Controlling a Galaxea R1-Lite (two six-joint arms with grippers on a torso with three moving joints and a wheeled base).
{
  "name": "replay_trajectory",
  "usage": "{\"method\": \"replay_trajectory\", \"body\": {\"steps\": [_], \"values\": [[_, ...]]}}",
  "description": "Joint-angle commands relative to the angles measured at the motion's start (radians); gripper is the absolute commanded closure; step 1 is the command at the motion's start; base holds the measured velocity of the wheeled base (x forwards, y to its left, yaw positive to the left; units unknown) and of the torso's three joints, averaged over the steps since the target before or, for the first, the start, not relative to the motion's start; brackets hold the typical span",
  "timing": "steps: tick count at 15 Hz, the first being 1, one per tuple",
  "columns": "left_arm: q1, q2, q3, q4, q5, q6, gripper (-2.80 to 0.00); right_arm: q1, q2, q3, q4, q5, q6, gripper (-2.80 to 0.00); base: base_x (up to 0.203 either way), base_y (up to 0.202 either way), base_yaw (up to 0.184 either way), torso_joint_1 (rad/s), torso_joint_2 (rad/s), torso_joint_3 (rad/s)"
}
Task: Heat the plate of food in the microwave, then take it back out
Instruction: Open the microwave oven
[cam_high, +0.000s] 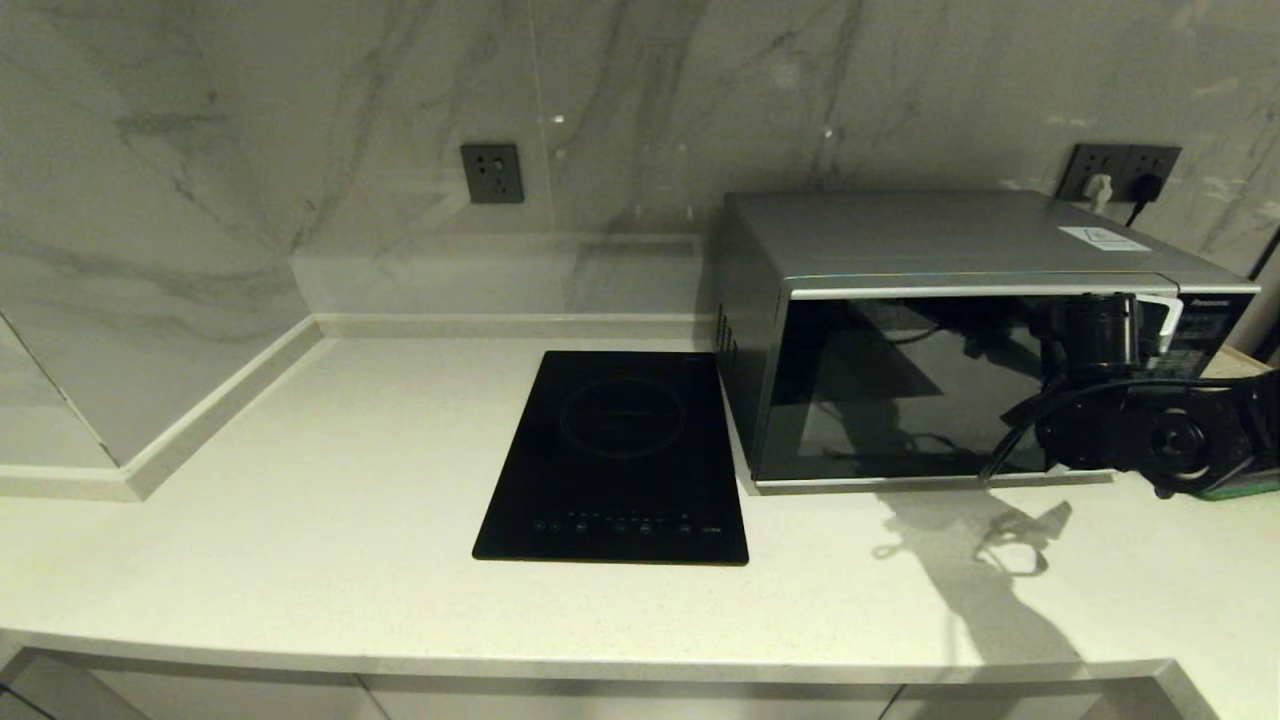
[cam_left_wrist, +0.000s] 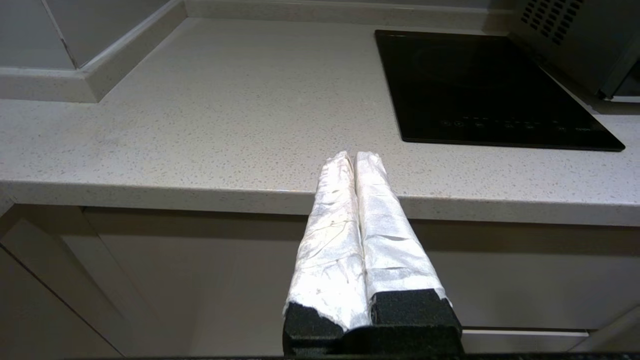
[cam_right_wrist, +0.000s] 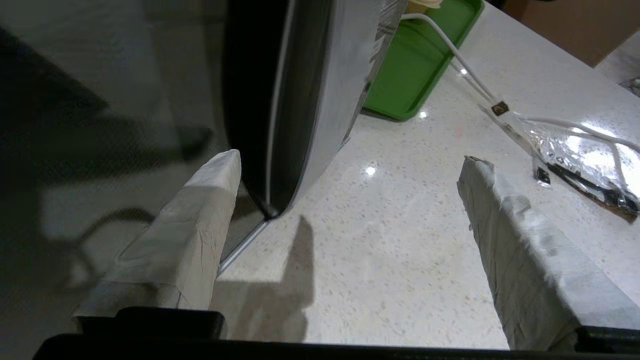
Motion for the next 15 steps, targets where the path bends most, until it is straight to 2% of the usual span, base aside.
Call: {"method": "replay_trajectory", "body": {"steps": [1, 10, 15], "values": [[0.0, 0.0, 0.0, 0.0, 0.0, -0.001, 0.0, -0.03, 0.069, -0.039, -0.003, -0.006, 0.002, -2.8, 0.0, 0.0, 0.0, 0.0, 0.0, 0.0], [0.0, 0.0, 0.0, 0.0, 0.0, 0.0, 0.0, -0.094, 0.077, -0.055, -0.01, -0.009, 0.009, -2.8, 0.0, 0.0, 0.0, 0.0, 0.0, 0.0], [0.0, 0.0, 0.0, 0.0, 0.0, -0.002, 0.0, -0.116, 0.072, -0.047, -0.01, -0.014, 0.04, -2.8, 0.0, 0.0, 0.0, 0.0, 0.0, 0.0]]}}
